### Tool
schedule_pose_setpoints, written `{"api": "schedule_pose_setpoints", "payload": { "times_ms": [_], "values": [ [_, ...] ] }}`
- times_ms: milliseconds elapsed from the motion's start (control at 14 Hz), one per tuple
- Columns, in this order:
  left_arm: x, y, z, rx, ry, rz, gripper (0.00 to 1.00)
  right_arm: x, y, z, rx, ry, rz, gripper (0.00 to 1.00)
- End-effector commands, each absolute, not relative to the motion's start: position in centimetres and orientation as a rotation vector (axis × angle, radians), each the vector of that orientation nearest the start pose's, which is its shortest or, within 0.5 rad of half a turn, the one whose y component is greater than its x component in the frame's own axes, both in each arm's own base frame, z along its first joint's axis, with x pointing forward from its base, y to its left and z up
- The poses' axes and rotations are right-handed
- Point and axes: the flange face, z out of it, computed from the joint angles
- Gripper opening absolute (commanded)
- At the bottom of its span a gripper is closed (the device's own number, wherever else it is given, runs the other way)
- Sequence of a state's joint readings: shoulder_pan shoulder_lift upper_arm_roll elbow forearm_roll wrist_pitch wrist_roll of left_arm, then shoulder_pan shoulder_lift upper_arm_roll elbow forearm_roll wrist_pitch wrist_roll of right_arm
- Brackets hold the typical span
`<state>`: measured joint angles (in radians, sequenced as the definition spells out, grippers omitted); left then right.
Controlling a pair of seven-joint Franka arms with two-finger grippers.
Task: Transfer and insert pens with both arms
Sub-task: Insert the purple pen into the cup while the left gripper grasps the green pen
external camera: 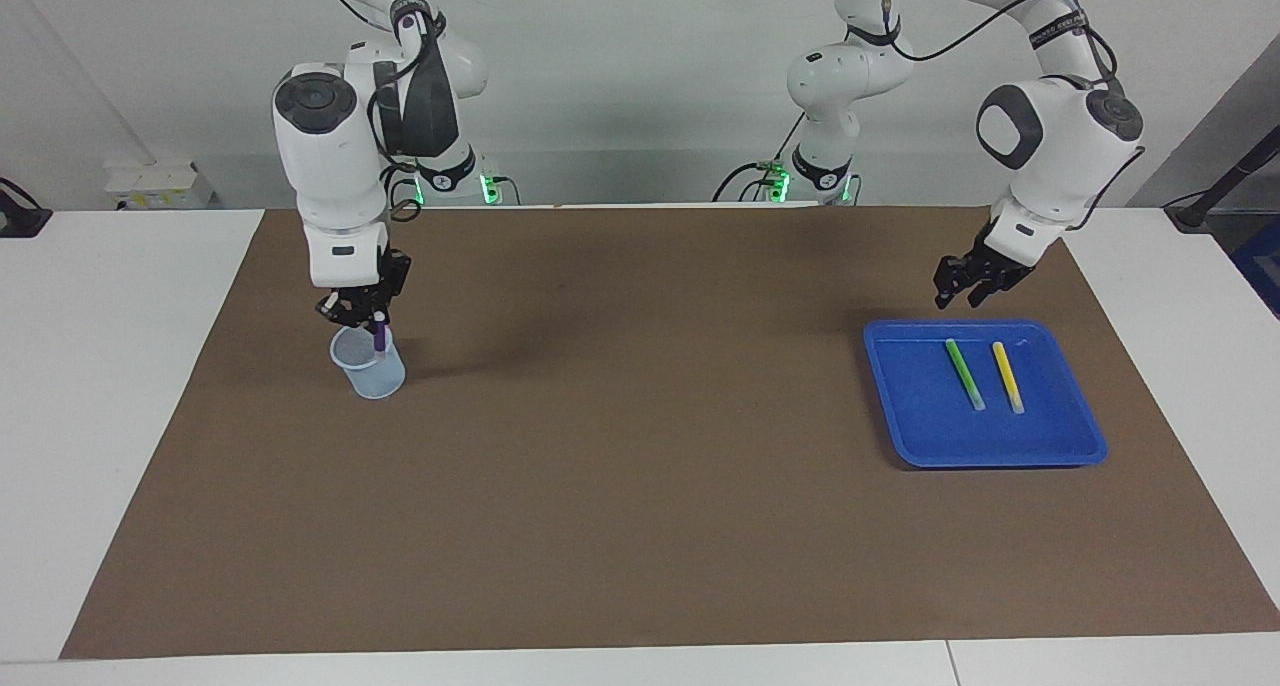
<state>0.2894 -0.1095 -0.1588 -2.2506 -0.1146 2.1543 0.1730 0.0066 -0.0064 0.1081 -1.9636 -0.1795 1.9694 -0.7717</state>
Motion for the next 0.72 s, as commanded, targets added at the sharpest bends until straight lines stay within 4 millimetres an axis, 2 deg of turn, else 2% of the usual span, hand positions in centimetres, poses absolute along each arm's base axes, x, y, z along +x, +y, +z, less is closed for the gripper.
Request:
{"api": "schedule_pose_setpoints", "payload": {
  "times_ms": [0, 358, 644],
  "values": [
    [51.3, 7.1, 39.4, -3.172, 0.022, -0.084, 0.56, 54.1, 4.2, 46.5, -2.934, -1.531, 0.115, 0.00],
    [53.4, 8.5, 36.7, -3.162, 0.017, -0.115, 0.55, 53.8, 3.9, 47.0, -2.924, -1.521, 0.176, 0.00],
    [54.5, 8.6, 33.5, -3.163, 0.020, -0.145, 0.55, 52.9, 1.2, 46.1, -2.923, -1.493, 0.213, 0.00]
  ]
}}
